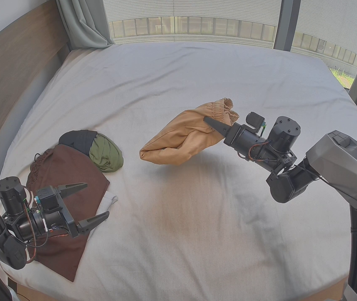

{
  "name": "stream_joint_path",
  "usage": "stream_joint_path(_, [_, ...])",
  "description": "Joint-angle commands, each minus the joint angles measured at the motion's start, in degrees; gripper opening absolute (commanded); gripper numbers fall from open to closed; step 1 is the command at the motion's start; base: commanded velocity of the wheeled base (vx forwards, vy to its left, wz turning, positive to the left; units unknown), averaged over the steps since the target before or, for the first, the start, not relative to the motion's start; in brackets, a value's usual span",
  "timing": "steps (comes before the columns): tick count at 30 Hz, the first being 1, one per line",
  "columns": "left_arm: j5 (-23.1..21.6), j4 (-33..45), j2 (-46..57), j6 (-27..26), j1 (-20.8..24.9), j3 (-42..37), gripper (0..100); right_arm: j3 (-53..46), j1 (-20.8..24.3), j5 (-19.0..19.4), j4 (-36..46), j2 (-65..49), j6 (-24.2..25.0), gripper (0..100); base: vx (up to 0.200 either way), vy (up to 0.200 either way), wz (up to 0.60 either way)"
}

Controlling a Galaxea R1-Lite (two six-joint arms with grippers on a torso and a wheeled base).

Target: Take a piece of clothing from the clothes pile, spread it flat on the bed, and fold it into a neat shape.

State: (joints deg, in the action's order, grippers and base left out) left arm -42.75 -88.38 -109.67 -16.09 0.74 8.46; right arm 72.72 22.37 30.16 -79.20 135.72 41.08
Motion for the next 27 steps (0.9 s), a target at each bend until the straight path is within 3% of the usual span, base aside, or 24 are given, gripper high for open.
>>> stream_joint_path(1, [0.04,0.05,-0.2,0.01,0.14,-0.11,100,5.77,-0.48,-0.01,2.65,4.56,0.23,0,0.0,0.0,0.0])
stream_joint_path(27, [0.04,0.05,-0.28,0.01,0.14,-0.02,100,27.21,-1.98,-0.19,17.68,7.46,0.23,0,0.0,0.0,0.0])
